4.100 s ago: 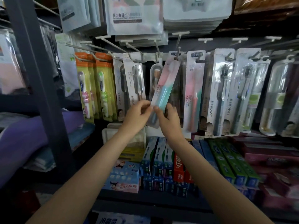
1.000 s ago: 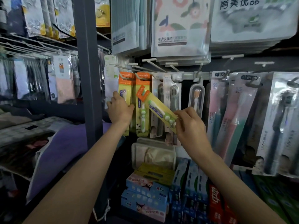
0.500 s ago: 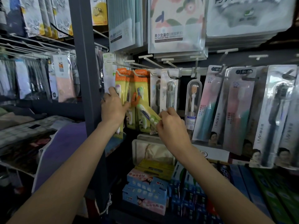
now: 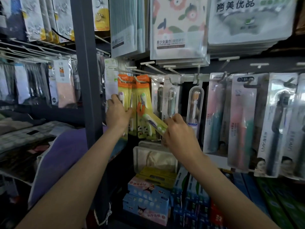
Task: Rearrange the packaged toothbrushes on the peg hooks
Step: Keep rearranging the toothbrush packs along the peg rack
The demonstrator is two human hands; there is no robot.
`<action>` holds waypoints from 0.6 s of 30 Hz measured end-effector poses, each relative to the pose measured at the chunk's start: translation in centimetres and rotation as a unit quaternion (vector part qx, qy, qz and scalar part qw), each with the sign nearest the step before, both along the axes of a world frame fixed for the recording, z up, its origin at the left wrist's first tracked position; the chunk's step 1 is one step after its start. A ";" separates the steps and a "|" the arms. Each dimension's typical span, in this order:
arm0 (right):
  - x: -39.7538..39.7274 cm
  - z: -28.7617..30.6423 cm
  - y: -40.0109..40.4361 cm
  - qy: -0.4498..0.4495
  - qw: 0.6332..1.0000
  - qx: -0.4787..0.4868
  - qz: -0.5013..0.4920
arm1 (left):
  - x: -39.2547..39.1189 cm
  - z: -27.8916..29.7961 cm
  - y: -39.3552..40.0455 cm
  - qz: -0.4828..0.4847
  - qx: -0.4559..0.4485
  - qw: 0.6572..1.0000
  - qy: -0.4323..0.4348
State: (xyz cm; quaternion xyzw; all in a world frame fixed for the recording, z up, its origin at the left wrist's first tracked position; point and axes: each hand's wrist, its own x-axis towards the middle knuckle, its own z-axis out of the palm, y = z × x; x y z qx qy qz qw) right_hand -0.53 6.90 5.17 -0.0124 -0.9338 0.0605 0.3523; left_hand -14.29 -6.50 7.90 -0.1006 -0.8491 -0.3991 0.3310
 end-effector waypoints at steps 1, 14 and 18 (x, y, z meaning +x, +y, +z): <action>0.1 0.2 0.0 -0.007 1.000 0.007 -0.006 | -0.1 -0.1 0.3 0.004 0.008 1.000 -0.002; 1.1 1.4 1.2 -0.035 0.998 0.035 -0.024 | -1.3 -1.4 2.9 0.024 0.106 0.994 -0.018; 1.0 1.5 0.9 -0.022 0.999 0.028 -0.011 | -0.8 -1.8 2.3 0.018 0.096 0.995 -0.005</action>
